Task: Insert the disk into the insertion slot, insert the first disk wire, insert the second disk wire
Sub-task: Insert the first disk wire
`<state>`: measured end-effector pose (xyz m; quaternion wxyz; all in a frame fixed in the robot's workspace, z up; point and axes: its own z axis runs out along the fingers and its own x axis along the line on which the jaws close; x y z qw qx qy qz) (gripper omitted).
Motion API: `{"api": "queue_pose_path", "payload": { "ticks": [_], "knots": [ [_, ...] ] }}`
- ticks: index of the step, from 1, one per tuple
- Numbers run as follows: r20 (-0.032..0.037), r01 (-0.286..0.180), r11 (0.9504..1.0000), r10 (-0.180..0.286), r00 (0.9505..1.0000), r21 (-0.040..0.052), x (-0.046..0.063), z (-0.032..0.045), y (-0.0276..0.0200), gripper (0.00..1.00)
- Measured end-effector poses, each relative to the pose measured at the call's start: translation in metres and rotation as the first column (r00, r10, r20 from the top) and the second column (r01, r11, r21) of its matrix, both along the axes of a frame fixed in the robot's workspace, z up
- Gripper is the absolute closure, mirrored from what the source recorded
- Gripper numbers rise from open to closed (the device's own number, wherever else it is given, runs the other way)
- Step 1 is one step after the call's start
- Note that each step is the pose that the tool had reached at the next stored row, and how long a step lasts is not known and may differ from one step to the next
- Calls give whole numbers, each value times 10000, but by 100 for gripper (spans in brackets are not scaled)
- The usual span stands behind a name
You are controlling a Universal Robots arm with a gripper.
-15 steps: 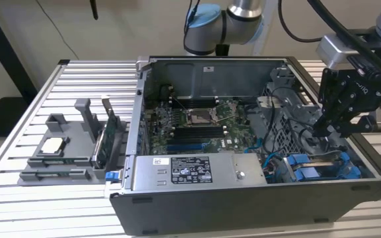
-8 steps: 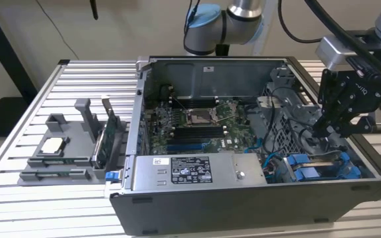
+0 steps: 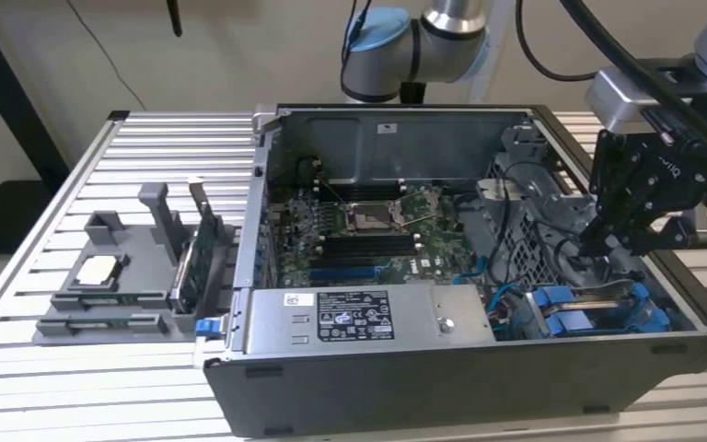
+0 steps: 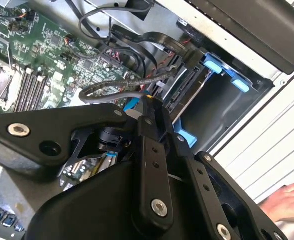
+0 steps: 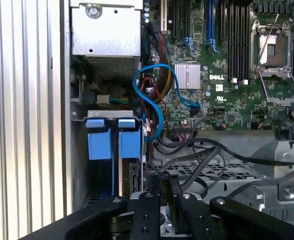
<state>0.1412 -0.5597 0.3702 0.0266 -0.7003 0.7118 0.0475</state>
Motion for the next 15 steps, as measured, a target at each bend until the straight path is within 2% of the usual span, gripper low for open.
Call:
{"api": "queue_pose_path", "payload": {
  "ticks": [6, 15],
  "knots": [
    [0, -1, 10000, 1, 10000, -3, 31, -33, -6, 81],
    [0, -2, 10000, 2, 10000, -2, 101, -76, -51, 81]
  ]
}}
